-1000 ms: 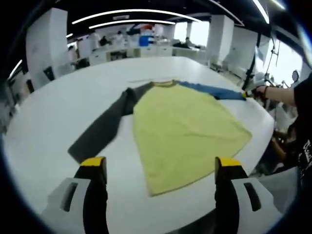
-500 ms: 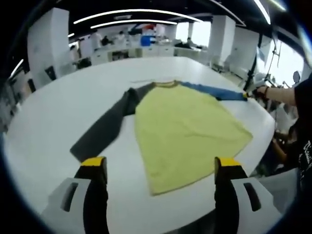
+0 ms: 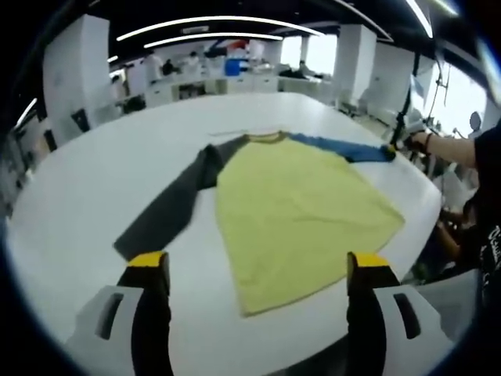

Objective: Fold the garment on the visible template until the final outline fits inside the template.

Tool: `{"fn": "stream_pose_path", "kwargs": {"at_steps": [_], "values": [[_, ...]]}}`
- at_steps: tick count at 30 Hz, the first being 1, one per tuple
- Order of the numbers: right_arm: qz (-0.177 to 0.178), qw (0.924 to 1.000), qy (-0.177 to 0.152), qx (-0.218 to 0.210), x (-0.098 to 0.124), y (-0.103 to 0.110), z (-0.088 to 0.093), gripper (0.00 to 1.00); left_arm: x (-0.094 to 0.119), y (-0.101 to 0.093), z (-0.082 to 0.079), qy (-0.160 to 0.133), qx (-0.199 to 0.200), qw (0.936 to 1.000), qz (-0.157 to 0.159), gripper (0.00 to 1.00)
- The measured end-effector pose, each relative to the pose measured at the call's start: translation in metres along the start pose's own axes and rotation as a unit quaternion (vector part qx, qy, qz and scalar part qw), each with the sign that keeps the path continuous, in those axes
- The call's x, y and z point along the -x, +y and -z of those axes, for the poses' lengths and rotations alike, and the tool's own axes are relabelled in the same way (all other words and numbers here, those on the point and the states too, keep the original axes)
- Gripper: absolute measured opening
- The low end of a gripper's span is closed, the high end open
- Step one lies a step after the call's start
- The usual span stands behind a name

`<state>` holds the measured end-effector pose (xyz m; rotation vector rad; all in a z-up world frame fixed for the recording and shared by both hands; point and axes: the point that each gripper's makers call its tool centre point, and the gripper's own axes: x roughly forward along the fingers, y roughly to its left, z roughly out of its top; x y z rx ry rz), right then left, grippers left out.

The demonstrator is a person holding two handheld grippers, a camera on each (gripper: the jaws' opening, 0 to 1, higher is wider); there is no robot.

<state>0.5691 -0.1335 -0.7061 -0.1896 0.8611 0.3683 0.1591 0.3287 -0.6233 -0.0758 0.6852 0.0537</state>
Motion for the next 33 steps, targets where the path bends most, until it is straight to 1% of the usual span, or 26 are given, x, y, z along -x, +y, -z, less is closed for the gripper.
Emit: {"fn": "stream_pose_path", "kwargs": {"at_steps": [4, 8, 15, 19, 23, 24, 25, 30, 33], "values": [[-0.014, 0.9999, -0.001, 0.001, 0.005, 0.014, -0.009, 0.00, 0.000, -0.003, -0.002, -0.005, -0.002, 1.0000, 0.006, 0.92], [-0.030, 0.9994, -0.008, 0.013, 0.008, 0.031, -0.020, 0.00, 0.000, -0.004, -0.004, -0.008, -0.003, 0.9999, 0.012, 0.93], [-0.049, 0.9981, -0.016, 0.032, 0.013, 0.060, -0.035, 0.00, 0.001, -0.007, -0.005, -0.011, -0.012, 0.9997, 0.019, 0.95], [-0.063, 0.9968, -0.013, 0.048, 0.014, 0.079, -0.039, 0.00, 0.001, -0.008, -0.005, -0.010, -0.014, 0.9996, 0.024, 0.94], [-0.078, 0.9951, -0.020, 0.058, 0.027, 0.111, -0.041, 0.00, 0.001, -0.009, -0.008, -0.013, -0.018, 0.9994, 0.027, 0.95], [-0.081, 0.9946, -0.017, 0.062, 0.025, 0.118, -0.042, 0.00, 0.001, -0.010, -0.008, -0.013, -0.018, 0.9993, 0.029, 0.95], [-0.080, 0.9946, -0.015, 0.064, 0.021, 0.122, -0.044, 0.00, 0.001, -0.010, -0.008, -0.012, -0.017, 0.9993, 0.030, 0.95], [-0.098, 0.9922, -0.017, 0.076, 0.027, 0.150, -0.048, 0.00, 0.001, -0.011, -0.009, -0.013, -0.018, 0.9992, 0.034, 0.95], [-0.104, 0.9912, -0.017, 0.080, 0.028, 0.160, -0.051, 0.00, 0.000, -0.013, -0.009, -0.012, -0.020, 0.9991, 0.036, 0.96]]}}
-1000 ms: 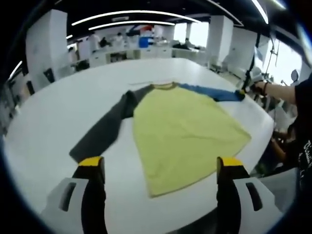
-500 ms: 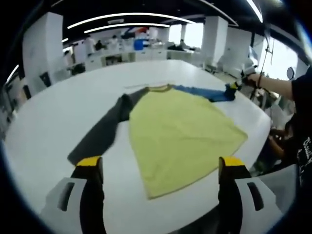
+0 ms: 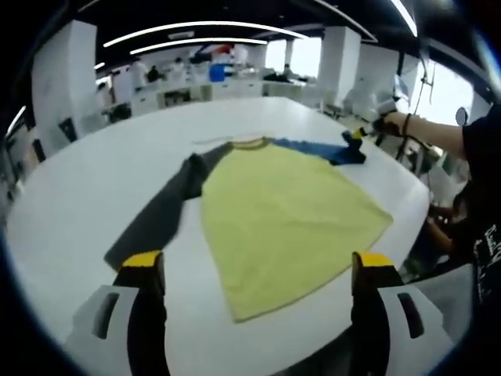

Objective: Fold the garment on the visible template until the final outline fits inside the template.

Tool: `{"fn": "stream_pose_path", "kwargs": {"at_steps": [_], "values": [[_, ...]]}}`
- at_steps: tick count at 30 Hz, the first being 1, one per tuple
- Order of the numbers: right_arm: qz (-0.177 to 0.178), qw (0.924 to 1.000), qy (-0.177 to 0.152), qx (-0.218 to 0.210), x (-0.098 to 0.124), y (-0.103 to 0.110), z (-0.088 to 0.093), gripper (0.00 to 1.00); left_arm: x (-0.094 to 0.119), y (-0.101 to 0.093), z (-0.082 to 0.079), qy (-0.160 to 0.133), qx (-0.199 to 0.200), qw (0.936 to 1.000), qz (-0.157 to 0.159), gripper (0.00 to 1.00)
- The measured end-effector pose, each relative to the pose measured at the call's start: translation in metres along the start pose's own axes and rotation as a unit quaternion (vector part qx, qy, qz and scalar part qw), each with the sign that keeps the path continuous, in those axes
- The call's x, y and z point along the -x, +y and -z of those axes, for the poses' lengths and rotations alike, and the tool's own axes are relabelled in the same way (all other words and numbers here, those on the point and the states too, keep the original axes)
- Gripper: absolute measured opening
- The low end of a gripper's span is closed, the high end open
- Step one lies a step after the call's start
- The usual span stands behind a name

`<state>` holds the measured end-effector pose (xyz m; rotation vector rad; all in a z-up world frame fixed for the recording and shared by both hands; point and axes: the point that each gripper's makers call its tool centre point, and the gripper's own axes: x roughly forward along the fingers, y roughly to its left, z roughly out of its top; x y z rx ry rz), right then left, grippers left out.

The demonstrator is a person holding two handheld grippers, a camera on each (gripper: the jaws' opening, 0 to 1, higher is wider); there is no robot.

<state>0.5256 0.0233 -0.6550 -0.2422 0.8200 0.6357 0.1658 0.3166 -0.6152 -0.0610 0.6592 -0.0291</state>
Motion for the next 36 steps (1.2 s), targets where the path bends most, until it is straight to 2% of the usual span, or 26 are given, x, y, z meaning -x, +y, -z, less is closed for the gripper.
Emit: {"fn": "stream_pose_path", "kwargs": {"at_steps": [7, 14, 28, 36], "values": [[-0.025, 0.9996, 0.004, 0.013, -0.005, 0.023, -0.008, 0.00, 0.001, 0.003, 0.001, 0.001, 0.002, 0.9999, -0.011, 0.96], [-0.045, 0.9987, 0.005, 0.022, -0.009, 0.040, -0.014, 0.00, 0.003, 0.002, -0.004, -0.017, 0.012, 0.9998, -0.005, 0.97], [-0.066, 0.9965, -0.001, 0.051, -0.015, 0.071, -0.028, 0.00, -0.002, -0.002, 0.000, -0.010, 0.012, 0.9999, 0.003, 0.97], [-0.083, 0.9954, -0.010, 0.048, -0.019, 0.092, -0.038, 0.00, -0.002, -0.004, 0.001, -0.006, 0.007, 0.9999, 0.010, 0.97]]}}
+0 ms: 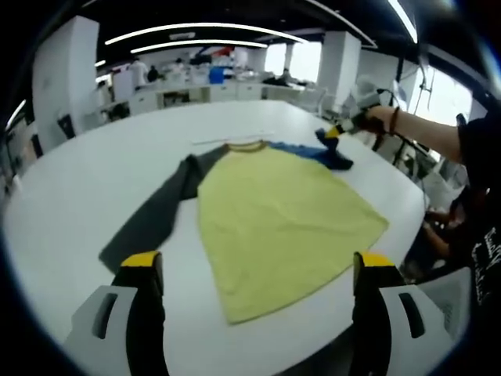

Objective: Fold the garment on the visible template until the final outline fits inside the template.

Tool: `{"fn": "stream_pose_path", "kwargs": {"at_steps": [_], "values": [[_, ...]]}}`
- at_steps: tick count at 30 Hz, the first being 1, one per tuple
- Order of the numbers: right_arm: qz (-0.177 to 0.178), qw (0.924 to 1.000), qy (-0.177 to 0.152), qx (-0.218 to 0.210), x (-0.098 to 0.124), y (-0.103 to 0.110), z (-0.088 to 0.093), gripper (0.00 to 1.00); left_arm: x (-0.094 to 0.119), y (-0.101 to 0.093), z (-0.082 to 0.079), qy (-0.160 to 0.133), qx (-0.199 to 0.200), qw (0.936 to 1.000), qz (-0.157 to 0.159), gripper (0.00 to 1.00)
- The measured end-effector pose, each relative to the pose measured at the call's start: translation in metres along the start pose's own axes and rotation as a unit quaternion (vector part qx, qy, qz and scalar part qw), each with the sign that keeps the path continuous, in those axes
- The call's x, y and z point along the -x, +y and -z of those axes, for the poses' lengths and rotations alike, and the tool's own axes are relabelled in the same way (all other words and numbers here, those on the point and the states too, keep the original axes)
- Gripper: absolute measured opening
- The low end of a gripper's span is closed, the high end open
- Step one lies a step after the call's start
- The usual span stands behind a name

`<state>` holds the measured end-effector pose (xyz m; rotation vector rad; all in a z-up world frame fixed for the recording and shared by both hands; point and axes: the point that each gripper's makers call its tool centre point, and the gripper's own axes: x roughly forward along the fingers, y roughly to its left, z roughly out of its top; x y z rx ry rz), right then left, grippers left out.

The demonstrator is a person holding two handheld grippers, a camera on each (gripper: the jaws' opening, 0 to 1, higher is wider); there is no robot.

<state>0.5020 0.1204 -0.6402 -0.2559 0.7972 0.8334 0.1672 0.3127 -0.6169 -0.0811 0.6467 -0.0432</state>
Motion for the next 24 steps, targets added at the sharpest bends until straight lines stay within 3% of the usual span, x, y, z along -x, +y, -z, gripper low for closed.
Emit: {"fn": "stream_pose_path", "kwargs": {"at_steps": [16, 24], "values": [[-0.031, 0.9995, -0.004, -0.007, -0.022, 0.042, -0.015, 0.00, -0.001, -0.001, -0.004, -0.006, -0.008, 0.9999, 0.006, 0.98], [-0.042, 0.9984, -0.027, -0.028, -0.027, 0.061, -0.031, 0.00, -0.003, -0.003, -0.004, -0.006, -0.003, 0.9999, 0.010, 0.97]]}}
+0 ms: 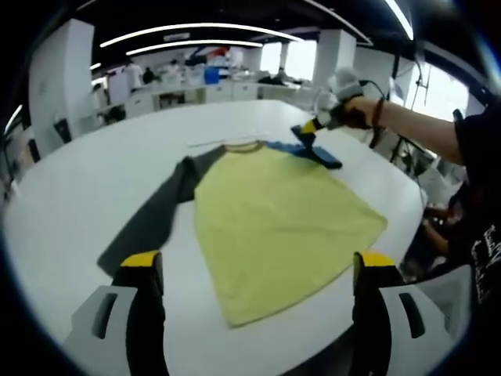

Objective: Fold the garment on the visible template until the final outline fits inside the template.

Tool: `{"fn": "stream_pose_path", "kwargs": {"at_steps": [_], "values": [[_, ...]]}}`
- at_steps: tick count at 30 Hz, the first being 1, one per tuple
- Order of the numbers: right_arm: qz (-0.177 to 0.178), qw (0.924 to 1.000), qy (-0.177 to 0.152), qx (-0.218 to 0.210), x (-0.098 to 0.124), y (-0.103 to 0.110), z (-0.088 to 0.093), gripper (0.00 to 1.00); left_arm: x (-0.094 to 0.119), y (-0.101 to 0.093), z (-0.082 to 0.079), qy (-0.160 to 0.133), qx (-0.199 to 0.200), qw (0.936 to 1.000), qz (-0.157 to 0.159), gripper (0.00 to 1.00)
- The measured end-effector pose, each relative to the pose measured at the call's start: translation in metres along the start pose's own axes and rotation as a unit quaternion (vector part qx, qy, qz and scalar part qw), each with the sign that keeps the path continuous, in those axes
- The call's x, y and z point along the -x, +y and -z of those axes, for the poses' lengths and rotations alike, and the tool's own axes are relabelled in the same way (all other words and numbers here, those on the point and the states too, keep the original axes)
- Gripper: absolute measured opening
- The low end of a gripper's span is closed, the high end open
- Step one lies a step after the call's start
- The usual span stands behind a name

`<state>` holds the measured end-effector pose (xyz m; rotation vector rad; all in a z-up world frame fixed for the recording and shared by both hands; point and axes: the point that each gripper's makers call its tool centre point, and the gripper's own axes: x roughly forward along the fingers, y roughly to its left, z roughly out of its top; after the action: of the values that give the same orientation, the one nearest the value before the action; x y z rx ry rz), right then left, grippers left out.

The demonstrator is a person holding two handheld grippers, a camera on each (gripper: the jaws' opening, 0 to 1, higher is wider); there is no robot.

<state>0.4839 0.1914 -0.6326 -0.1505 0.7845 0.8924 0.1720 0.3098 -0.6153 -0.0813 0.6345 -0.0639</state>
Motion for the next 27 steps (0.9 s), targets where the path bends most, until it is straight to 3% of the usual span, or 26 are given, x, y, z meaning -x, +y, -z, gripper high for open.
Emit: {"fn": "stream_pose_path", "kwargs": {"at_steps": [27], "values": [[-0.058, 0.9981, -0.015, -0.016, -0.028, 0.064, -0.009, 0.00, 0.000, 0.004, 0.004, -0.005, 0.011, 0.9999, 0.001, 0.98]]}}
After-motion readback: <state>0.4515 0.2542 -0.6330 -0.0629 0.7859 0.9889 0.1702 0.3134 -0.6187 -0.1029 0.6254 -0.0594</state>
